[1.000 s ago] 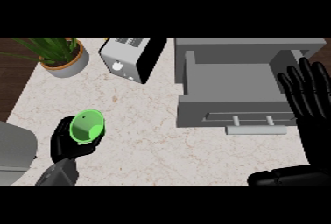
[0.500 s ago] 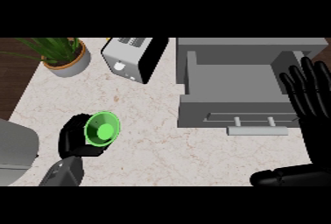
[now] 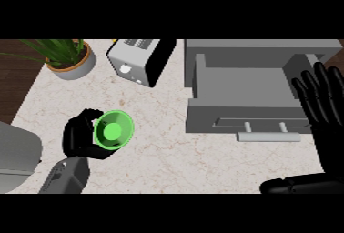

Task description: Pick up the cup, place it into the drawer and close the drawer

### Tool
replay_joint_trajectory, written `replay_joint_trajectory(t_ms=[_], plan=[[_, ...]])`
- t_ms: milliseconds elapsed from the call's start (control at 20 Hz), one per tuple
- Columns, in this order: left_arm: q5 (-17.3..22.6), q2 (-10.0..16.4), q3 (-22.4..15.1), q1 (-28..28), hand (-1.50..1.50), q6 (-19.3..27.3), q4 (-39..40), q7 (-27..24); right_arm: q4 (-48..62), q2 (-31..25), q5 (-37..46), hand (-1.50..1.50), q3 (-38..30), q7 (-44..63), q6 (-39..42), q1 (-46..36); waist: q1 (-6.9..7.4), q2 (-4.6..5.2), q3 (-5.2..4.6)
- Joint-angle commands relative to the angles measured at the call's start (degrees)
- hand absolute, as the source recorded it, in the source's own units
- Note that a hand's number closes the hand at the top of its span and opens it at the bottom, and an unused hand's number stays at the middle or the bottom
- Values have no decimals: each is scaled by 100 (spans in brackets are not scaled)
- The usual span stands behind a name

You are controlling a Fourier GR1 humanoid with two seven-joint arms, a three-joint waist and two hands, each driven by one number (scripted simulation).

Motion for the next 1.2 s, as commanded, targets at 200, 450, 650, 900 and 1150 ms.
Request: replay_joint_trajectory(t_ms=[200, 450, 650, 900, 1150], plan=[[183, -328, -600, 57, 150, 275, -2314, 1615, 110, 77, 88, -150, 80, 6, -61, -25, 9, 3, 1], [349, -700, -917, -214, 150, 1020, -3533, 3015, -36, 116, 289, -150, 184, -102, -65, 215, -7, -3, 1], [192, -609, -756, -876, 150, 1309, -3201, 3082, 275, -248, -364, -150, -447, -68, 218, -182, -56, 24, -3], [26, -713, -1111, -1682, 150, 2154, -3548, 3909, 376, -197, -355, -150, -400, -267, 292, -86, -65, 23, -2], [-280, -694, -949, -2500, 150, 2257, -3109, 4234, -46, 83, 71, -150, 110, -201, 126, 245, -93, 23, -3]])
